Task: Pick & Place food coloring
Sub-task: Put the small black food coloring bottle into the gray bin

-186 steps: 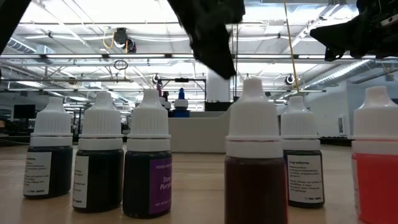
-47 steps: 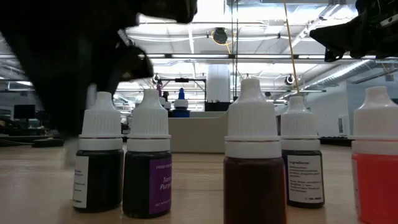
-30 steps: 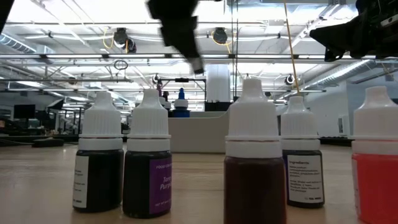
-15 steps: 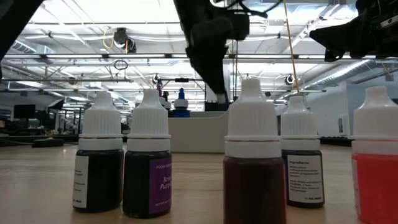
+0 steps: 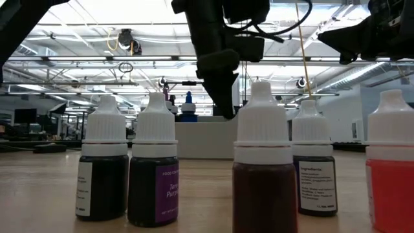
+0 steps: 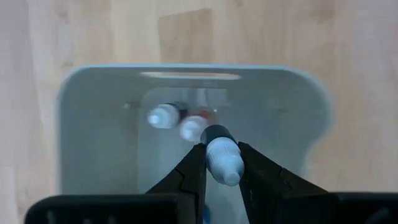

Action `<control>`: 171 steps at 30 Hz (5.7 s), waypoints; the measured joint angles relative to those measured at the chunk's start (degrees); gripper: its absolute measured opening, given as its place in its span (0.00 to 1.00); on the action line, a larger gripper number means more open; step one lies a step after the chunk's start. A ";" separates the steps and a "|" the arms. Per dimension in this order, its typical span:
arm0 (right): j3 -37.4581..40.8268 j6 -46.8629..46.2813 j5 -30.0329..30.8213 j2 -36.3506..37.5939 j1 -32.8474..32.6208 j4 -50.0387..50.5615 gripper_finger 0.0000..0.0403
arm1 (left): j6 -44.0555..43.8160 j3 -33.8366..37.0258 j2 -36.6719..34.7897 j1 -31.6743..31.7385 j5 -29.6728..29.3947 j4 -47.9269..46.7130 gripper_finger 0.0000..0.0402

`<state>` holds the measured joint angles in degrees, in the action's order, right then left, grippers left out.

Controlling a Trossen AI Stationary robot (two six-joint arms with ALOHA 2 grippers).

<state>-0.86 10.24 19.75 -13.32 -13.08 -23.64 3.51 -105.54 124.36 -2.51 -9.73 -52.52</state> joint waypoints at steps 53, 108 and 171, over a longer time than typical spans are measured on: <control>0.01 -0.52 -0.27 -0.22 -0.02 -0.15 0.00 | 4.81 0.04 4.58 2.72 3.57 3.10 0.21; 0.00 -3.75 -0.55 -0.24 -0.02 2.23 0.00 | -35.57 16.95 -12.78 -35.75 2.15 11.51 0.37; 0.00 -3.74 -0.35 -1.31 -0.03 2.03 0.00 | -19.84 16.87 -19.81 -20.95 2.66 2.91 0.14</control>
<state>-0.86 6.50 19.40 -14.63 -13.11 -21.61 -16.33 -88.66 104.55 -23.46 -7.07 -49.60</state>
